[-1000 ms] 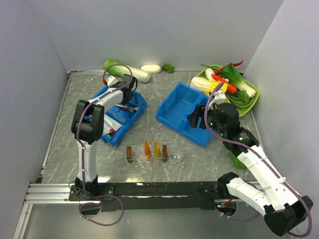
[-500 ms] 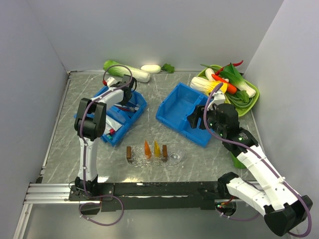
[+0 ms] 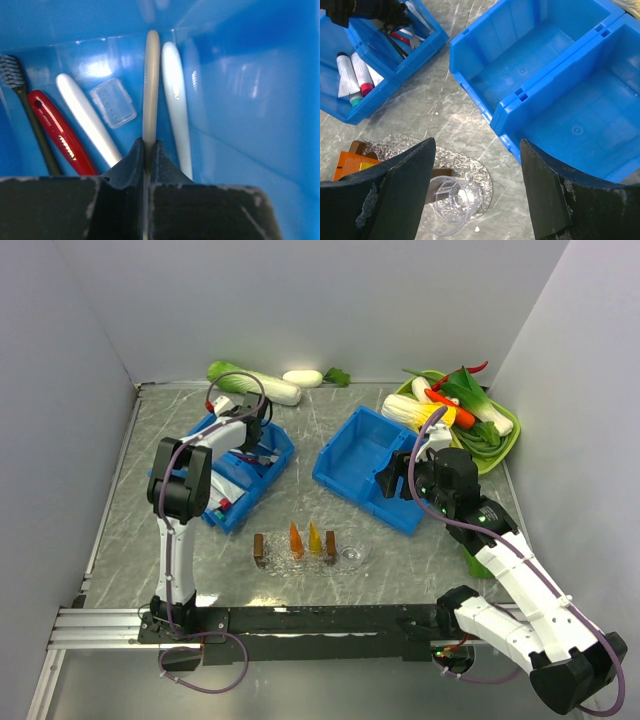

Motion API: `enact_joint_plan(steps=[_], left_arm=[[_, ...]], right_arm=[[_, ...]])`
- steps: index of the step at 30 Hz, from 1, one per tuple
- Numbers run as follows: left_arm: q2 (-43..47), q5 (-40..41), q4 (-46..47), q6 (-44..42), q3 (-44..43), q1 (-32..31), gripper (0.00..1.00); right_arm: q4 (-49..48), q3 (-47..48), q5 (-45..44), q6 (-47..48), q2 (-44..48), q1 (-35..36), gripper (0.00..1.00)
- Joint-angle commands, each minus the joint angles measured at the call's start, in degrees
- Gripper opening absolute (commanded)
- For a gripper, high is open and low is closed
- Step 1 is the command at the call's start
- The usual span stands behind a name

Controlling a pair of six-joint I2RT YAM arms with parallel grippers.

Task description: Prepare toiletry sets of a toothbrush and toothpaste on the tray

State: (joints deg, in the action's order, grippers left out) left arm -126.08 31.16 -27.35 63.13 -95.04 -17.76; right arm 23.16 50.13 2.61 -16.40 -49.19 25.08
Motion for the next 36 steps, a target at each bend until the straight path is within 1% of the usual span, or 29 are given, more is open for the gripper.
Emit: enact_joint_plan(steps=[1, 8, 17, 20, 25, 29, 30, 33, 34, 36], left_arm=[[6.63, -1.10, 1.07, -0.73, 1.79, 0.09, 0.01], [14.80, -0.13, 3.80, 0.06, 5.22, 0.09, 0.01], [18.23, -0.92, 3.80, 0.32, 6.01, -0.17, 0.01], [20.08, -1.27, 3.80, 0.15, 6.71, -1.14, 0.01], [24.47, -2.41, 4.50, 0.58, 9.17, -3.16, 0.01], [30.44, -3.56, 5.82, 1.20, 13.55, -4.56, 0.01], [31.50, -3.73, 5.91, 1.38, 14.44, -5.17, 0.01], [36.77, -4.96, 7.30, 2.69, 19.53, -5.97, 0.01], [38.26, -5.31, 7.66, 3.39, 21.11, -6.06, 0.01], [42.66, -6.37, 8.02, 3.84, 24.98, -6.58, 0.01]], right_arm=[[-2.33, -0.21, -0.50, 0.93, 1.11, -0.56, 0.76], [-2.33, -0.21, -0.59, 0.93, 1.02, -0.65, 0.76], [-1.98, -0.30, -1.29, 1.02, 1.20, -0.74, 0.76], [-1.63, 0.23, -1.56, 1.11, 1.20, -0.74, 0.76], [-0.48, 1.90, -0.95, 1.20, 1.81, -0.74, 0.82], [-0.30, 4.00, 4.05, 0.15, 1.91, -0.47, 0.84], [-0.48, 4.19, 6.33, -0.29, 1.73, -0.04, 0.84], [-0.83, 5.50, 6.18, -1.61, 1.29, 2.42, 0.83], [-0.57, 5.94, 3.31, -1.70, 1.03, 5.56, 0.83], [1.09, 7.87, -0.40, -1.61, -0.37, 9.70, 0.83]])
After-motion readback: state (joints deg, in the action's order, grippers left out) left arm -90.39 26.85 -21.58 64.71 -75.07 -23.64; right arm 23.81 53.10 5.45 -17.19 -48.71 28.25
